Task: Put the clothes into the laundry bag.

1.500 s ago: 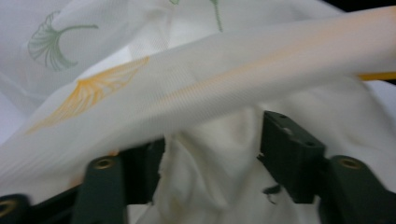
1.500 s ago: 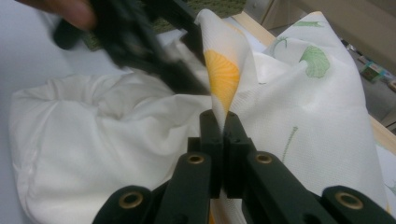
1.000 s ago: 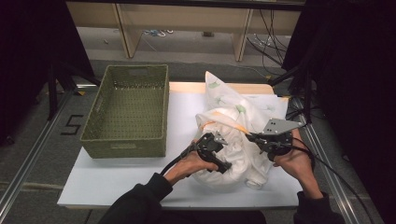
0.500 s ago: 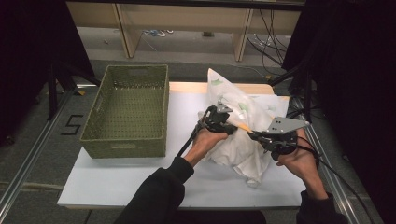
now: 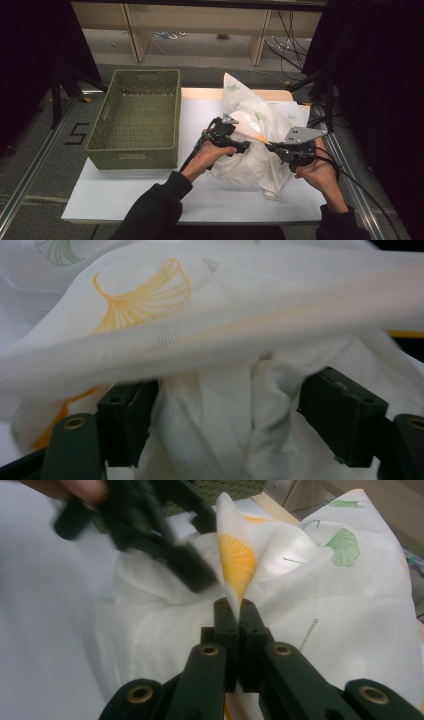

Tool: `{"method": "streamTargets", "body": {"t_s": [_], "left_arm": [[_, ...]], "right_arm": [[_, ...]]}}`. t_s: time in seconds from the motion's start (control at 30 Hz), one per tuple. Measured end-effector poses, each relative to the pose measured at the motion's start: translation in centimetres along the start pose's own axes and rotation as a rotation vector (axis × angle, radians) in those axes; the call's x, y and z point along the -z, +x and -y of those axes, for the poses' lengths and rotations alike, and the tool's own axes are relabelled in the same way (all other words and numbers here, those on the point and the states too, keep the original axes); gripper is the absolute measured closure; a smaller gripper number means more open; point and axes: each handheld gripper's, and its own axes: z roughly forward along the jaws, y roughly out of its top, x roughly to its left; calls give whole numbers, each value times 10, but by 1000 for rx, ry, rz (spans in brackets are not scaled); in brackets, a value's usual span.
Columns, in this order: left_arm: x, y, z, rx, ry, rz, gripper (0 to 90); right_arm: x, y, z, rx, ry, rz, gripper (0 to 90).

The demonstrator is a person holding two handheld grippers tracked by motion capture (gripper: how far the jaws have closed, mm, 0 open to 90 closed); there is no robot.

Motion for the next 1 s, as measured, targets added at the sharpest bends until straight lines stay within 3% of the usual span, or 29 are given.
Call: {"method": "streamTargets", "body": {"t_s": [0.1, 0.17, 0.23, 0.33, 0.4, 0.43, 0.47, 0.5, 0.57, 0.7, 0.73, 0.83, 0.93, 1.0], "left_arm": [[21, -4, 15, -61, 42, -7, 169], [22, -4, 28, -91, 93, 0, 152], [15, -4, 41, -105, 131, 14, 154], [-12, -6, 54, -140, 194, 21, 154], [-26, -10, 56, -150, 189, 19, 170], [-35, -12, 54, -169, 174, 20, 262], [-40, -14, 51, -161, 158, 24, 464], [-44, -17, 47, -138, 136, 28, 551], [-49, -21, 38, -130, 81, 31, 761], [-50, -30, 18, -98, 9, 17, 811], [-49, -32, 14, -90, -15, 8, 816], [-46, -35, -7, -55, -98, -19, 823], [-52, -26, -22, -4, -158, -50, 824], [-64, -11, -24, 50, -187, -100, 820]], "right_arm": [[0, 0, 0, -4, 1, 1, 900], [0, 2, -1, -11, 5, -1, 900], [-1, 2, -1, -6, 5, 0, 900], [-2, 3, -2, -4, 8, -2, 900], [-3, 3, -2, -4, 9, -3, 900], [-3, 3, -1, -5, 10, -6, 900], [-2, 3, -1, 1, 11, -5, 900], [-1, 3, -1, -9, 13, -2, 900], [0, 1, 0, 0, 5, -15, 900], [8, 2, -3, -2, 0, -12, 900], [12, 0, -4, 15, -14, -11, 900], [23, 0, -7, -3, -36, -4, 900], [25, 0, -8, -3, -50, -9, 900], [24, 1, -8, 2, -50, -5, 900]]}}
